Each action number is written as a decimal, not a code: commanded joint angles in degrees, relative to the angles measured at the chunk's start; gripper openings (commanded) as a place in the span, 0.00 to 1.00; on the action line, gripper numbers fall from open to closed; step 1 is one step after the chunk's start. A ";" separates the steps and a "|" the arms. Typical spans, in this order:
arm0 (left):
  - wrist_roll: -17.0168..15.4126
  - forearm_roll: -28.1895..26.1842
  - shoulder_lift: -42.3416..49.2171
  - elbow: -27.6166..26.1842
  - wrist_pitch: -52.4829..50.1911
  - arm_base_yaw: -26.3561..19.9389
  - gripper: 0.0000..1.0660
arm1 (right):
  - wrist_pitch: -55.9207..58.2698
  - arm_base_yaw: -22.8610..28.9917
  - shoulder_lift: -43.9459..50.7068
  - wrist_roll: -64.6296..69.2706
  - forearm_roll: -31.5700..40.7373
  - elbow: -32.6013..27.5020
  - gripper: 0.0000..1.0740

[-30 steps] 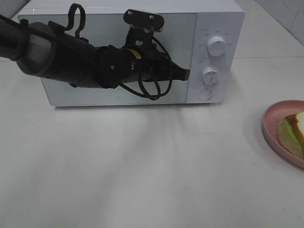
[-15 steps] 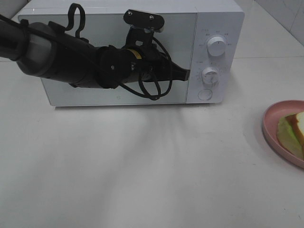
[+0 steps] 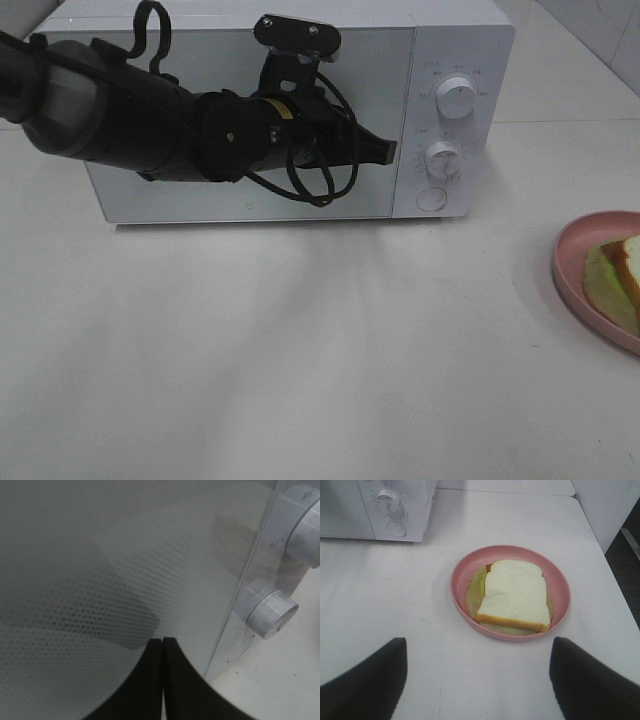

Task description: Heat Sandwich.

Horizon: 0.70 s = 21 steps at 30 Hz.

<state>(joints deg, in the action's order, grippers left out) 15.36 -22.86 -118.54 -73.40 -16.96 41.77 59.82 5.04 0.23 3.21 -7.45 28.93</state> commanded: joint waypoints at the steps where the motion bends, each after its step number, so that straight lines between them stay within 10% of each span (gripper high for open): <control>1: -0.06 -2.18 2.58 1.32 -5.67 -1.26 0.00 | -0.34 -0.40 1.49 -0.29 0.00 -0.06 0.71; 21: -0.74 -2.18 17.65 18.16 0.29 1.49 0.00 | -0.34 -0.40 1.49 -0.29 0.00 -0.06 0.71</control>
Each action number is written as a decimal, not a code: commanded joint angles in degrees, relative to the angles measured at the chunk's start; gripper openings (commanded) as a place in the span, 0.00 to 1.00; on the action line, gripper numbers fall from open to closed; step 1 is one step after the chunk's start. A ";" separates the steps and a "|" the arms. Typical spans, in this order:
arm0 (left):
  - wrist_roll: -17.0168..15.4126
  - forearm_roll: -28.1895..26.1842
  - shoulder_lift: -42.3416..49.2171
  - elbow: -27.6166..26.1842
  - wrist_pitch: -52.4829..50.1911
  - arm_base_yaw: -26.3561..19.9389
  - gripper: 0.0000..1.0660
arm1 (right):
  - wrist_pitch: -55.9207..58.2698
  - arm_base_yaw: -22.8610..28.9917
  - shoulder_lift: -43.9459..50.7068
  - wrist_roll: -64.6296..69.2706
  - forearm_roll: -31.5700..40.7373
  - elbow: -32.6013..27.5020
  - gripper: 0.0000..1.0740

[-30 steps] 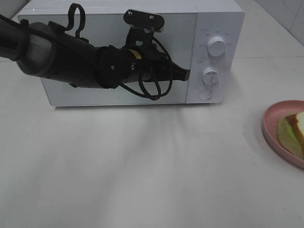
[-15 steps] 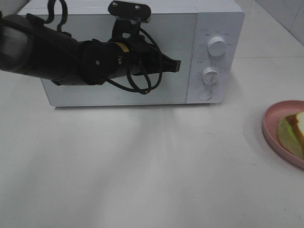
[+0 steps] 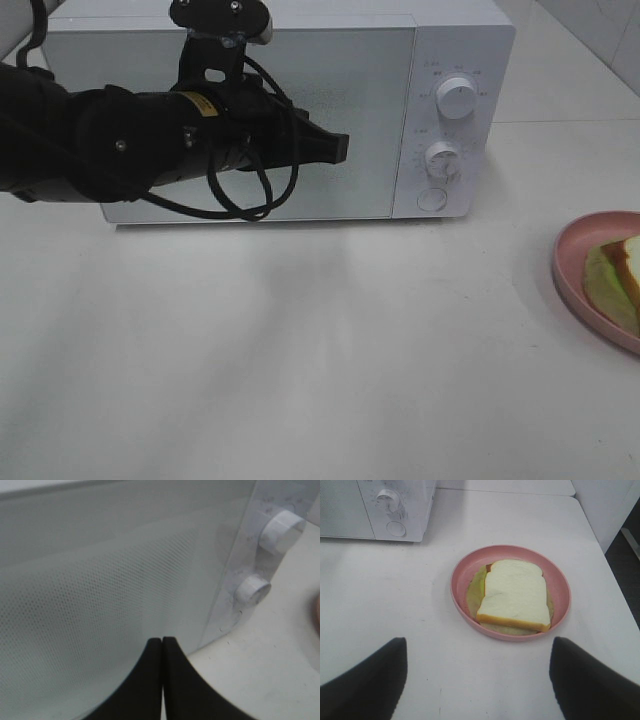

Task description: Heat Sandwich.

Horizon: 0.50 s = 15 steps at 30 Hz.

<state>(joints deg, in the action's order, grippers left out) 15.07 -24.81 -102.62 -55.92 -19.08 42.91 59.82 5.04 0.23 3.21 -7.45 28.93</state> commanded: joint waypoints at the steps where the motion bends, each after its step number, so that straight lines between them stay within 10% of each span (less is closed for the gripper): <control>1: -0.46 -0.23 3.15 1.20 6.65 0.23 0.11 | -0.34 -0.40 1.49 -0.29 0.00 -0.06 0.71; 3: -0.46 -0.23 3.84 1.26 8.42 0.23 0.22 | -0.34 -0.40 1.49 -0.29 0.00 -0.06 0.71; 7: -0.63 -0.11 7.10 1.26 21.37 0.23 0.96 | -0.34 -0.40 1.49 -0.29 0.00 -0.06 0.71; 15: -0.57 6.42 12.49 1.26 41.20 0.11 0.92 | -0.34 -0.40 1.49 -0.29 0.00 -0.06 0.71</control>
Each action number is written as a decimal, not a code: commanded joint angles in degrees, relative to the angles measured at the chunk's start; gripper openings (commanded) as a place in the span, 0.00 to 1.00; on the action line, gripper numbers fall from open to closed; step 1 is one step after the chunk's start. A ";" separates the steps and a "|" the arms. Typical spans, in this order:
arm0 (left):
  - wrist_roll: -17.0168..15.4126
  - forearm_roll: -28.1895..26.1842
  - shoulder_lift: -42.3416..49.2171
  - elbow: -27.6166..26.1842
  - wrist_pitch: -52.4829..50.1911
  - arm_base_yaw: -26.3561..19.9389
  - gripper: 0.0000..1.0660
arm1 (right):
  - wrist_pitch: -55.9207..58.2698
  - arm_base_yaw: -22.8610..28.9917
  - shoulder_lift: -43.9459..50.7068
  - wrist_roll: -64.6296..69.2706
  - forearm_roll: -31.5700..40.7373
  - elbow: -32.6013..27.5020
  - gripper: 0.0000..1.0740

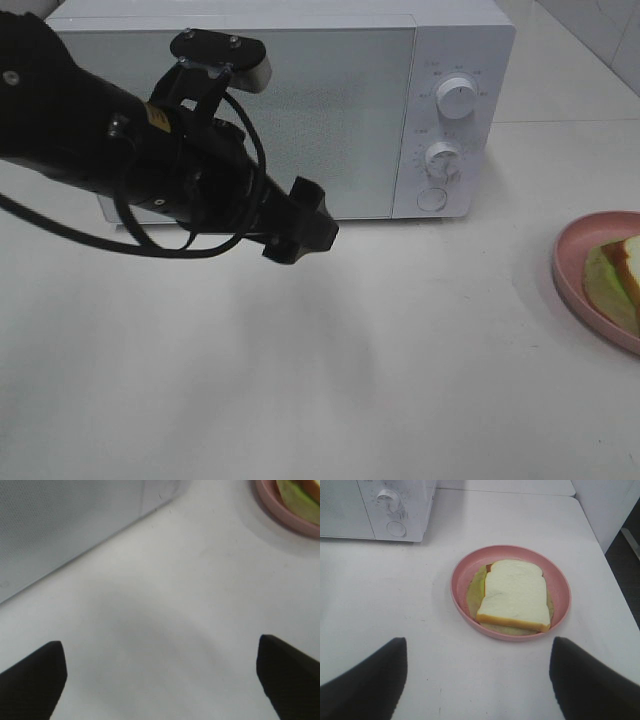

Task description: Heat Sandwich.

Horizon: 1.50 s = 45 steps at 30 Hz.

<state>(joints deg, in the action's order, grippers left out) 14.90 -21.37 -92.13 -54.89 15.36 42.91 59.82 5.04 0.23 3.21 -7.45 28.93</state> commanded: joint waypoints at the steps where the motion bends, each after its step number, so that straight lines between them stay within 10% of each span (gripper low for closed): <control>1: -0.57 3.38 2.69 0.23 9.11 -0.17 0.92 | -0.34 -0.40 1.49 -0.29 0.00 -0.06 0.71; 16: -1.20 3.38 13.18 3.15 22.69 -15.36 0.92 | -0.34 -0.40 1.49 -0.29 0.00 -0.06 0.71; 34: -3.09 5.84 39.08 14.78 35.98 -46.58 0.92 | -0.34 -0.40 1.49 -0.29 0.00 -0.06 0.71; 45: -8.65 11.86 55.06 20.80 43.72 -48.24 0.92 | -0.34 -0.40 1.49 -0.29 0.00 -0.06 0.71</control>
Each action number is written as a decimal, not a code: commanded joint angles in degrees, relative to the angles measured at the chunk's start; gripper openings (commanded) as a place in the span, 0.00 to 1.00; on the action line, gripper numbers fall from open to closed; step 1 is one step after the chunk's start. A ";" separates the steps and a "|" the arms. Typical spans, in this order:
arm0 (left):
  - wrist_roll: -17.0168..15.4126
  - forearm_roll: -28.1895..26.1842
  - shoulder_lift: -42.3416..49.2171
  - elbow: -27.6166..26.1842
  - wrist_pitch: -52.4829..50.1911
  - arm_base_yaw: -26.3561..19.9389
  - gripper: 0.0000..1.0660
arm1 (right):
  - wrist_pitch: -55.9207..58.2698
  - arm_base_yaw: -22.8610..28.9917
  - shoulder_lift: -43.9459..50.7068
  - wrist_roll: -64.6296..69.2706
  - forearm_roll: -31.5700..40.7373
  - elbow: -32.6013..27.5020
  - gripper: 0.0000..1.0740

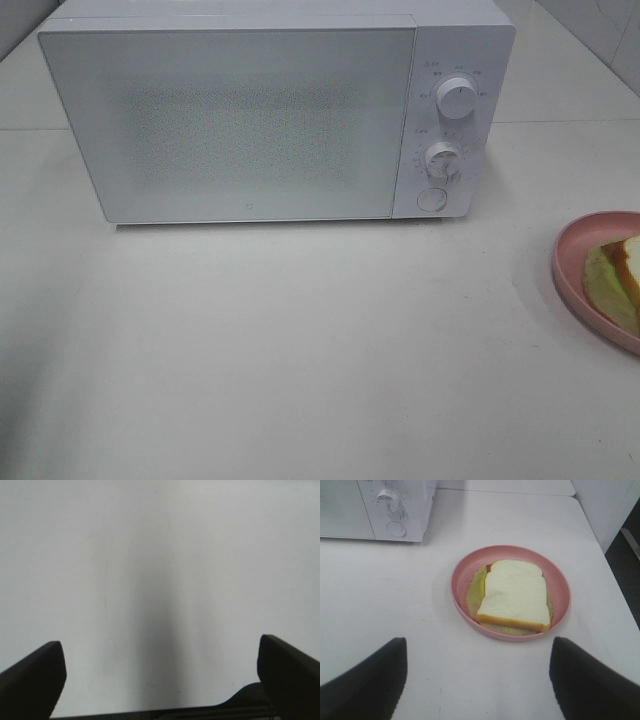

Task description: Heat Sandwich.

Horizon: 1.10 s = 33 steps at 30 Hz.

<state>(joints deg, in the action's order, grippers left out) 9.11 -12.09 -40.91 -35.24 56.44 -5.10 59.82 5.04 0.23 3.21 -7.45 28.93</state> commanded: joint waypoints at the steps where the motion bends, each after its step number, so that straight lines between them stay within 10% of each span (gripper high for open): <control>1: -3.90 3.72 5.39 1.55 3.50 -0.23 0.92 | -0.34 -0.40 1.49 -0.29 0.00 -0.06 0.71; 33: -5.39 5.90 37.41 6.88 2.86 -0.17 0.92 | -0.34 -0.40 1.49 -0.29 0.00 -0.06 0.71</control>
<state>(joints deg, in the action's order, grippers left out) 4.07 -6.02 -4.01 -28.48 59.76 -5.10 59.82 5.04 0.23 3.21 -7.45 28.93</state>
